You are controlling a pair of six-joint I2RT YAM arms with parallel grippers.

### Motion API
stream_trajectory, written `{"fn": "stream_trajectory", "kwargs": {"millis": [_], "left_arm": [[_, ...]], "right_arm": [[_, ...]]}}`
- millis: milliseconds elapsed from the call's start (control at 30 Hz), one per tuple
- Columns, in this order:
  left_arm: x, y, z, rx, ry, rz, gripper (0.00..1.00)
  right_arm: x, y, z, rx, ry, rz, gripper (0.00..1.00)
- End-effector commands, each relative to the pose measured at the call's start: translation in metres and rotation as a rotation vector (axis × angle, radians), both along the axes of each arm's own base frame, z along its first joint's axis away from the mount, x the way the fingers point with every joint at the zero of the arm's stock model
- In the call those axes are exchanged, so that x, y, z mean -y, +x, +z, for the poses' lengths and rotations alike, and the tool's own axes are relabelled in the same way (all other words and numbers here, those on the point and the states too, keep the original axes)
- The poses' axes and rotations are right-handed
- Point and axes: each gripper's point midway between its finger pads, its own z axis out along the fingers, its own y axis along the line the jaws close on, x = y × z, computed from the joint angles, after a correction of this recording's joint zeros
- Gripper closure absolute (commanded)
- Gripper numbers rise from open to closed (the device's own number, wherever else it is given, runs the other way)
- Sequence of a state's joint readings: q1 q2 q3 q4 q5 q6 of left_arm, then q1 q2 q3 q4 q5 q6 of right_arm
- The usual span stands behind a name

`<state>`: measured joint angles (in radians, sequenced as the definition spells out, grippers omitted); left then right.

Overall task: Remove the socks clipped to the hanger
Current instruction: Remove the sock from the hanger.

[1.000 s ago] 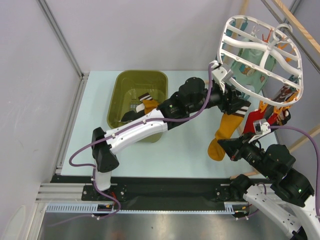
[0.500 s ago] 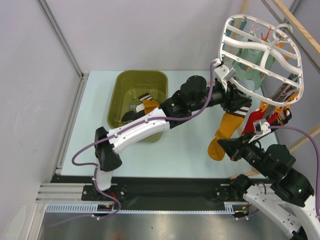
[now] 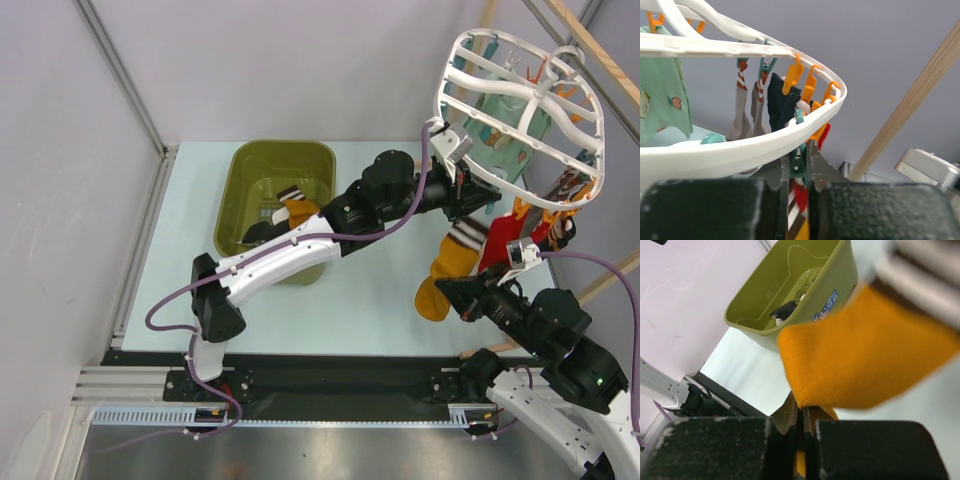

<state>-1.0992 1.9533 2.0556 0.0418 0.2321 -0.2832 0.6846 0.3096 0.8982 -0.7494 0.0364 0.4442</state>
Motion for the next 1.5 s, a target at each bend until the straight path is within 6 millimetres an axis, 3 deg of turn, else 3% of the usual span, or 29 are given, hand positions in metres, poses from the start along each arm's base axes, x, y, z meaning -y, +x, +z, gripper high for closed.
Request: {"fn": "stream_trajectory", "kwargs": {"millis": [0,167,533,767,900,967,1167,1233,1267,1467], "left_arm": [[-0.008,-0.001,0.038,0.039,-0.09,0.005,0.99],[-0.011,-0.004,0.045,0.034,-0.113,-0.005,1.0],[-0.011,-0.004,0.037,0.027,-0.09,-0.004,1.0],[-0.011,-0.003,0.032,0.024,-0.074,-0.004,1.0],[-0.009,-0.005,0.03,0.025,-0.071,-0.019,1.0],[-0.009,-0.006,0.031,0.021,-0.075,-0.027,1.0],[-0.011,-0.01,0.036,0.009,-0.086,-0.038,1.0],[-0.012,-0.01,0.041,-0.002,-0.097,-0.042,1.0],[-0.013,-0.01,0.041,-0.019,-0.092,-0.046,1.0],[-0.023,-0.009,0.049,-0.026,-0.076,-0.03,1.0]], "right_arm": [[-0.003,0.0,0.013,0.029,0.025,0.013,1.0],[-0.001,0.0,0.003,-0.008,0.006,0.002,1.0],[-0.013,0.006,-0.02,-0.12,-0.046,0.02,1.0],[-0.014,0.007,-0.015,-0.117,-0.032,0.018,1.0],[-0.013,0.006,0.002,-0.112,-0.046,0.023,1.0],[-0.013,0.007,-0.004,-0.131,-0.082,0.026,1.0],[-0.039,0.01,-0.02,-0.16,0.049,0.083,1.0],[-0.055,0.01,-0.01,-0.163,0.175,0.128,1.0],[-0.062,0.011,-0.024,-0.199,0.19,0.141,1.0],[-0.077,0.027,-0.041,-0.245,0.216,0.129,1.0]]}}
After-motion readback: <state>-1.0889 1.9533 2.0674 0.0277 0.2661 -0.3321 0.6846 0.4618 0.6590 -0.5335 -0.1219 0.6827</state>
